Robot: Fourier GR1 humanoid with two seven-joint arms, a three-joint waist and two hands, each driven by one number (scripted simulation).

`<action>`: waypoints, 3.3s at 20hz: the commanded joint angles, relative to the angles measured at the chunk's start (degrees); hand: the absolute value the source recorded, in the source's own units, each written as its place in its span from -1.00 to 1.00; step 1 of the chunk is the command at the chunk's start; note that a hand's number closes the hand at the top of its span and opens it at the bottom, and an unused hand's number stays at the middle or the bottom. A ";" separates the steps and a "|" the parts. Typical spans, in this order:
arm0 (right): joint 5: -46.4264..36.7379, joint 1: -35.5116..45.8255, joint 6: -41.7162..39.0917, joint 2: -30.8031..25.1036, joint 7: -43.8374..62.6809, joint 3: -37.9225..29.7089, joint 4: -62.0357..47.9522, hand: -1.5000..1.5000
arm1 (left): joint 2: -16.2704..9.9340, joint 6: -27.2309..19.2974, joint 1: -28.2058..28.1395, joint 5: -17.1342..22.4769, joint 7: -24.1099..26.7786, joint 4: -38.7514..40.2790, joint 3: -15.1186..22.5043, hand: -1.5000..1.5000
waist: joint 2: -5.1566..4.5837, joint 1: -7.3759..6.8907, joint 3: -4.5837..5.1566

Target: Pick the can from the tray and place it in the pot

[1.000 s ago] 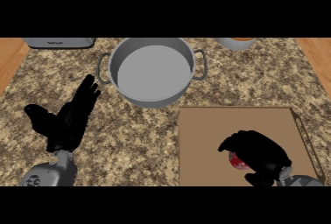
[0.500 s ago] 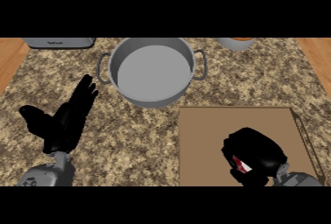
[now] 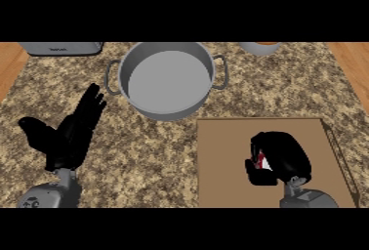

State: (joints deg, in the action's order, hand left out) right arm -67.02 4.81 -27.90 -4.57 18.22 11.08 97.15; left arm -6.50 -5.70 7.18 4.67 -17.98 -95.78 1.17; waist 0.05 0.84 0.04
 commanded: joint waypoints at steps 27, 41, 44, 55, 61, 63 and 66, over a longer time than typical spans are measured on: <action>7.42 62.33 19.77 4.54 53.50 10.01 -15.98 1.00 | 2.54 -0.64 1.48 -2.28 -1.30 -1.02 3.02 0.00 | -0.22 -2.87 0.05; 12.43 68.72 39.49 4.55 39.86 4.42 -49.72 1.00 | 2.88 -0.68 2.84 -3.13 -2.58 -0.26 3.42 0.00 | -0.63 -3.18 0.01; 14.99 73.87 39.43 4.56 36.69 4.51 -59.43 1.00 | 3.50 0.41 4.00 -2.64 0.38 2.39 3.47 0.00 | -1.10 -4.24 0.08; 33.72 69.12 57.96 4.56 30.83 -1.77 -62.45 -1.00 | 2.98 1.19 3.04 -2.57 -0.50 0.99 3.74 0.00 | -1.33 -5.27 0.00; 31.97 67.99 76.16 4.56 24.44 -2.45 -61.17 -1.00 | 1.55 2.48 2.44 -0.83 -2.04 -0.88 2.33 0.00 | -0.98 -4.60 -0.03; 31.29 69.86 78.62 4.56 25.40 -2.42 -60.72 -1.00 | 2.15 0.69 2.92 -1.51 -0.89 1.01 0.99 0.00 | -0.64 -3.24 0.00; 31.02 68.91 83.59 4.42 22.39 -5.31 -62.44 -1.00 | 2.09 1.25 0.55 -0.95 -2.11 -2.42 1.78 0.00 | -0.51 -2.98 -0.04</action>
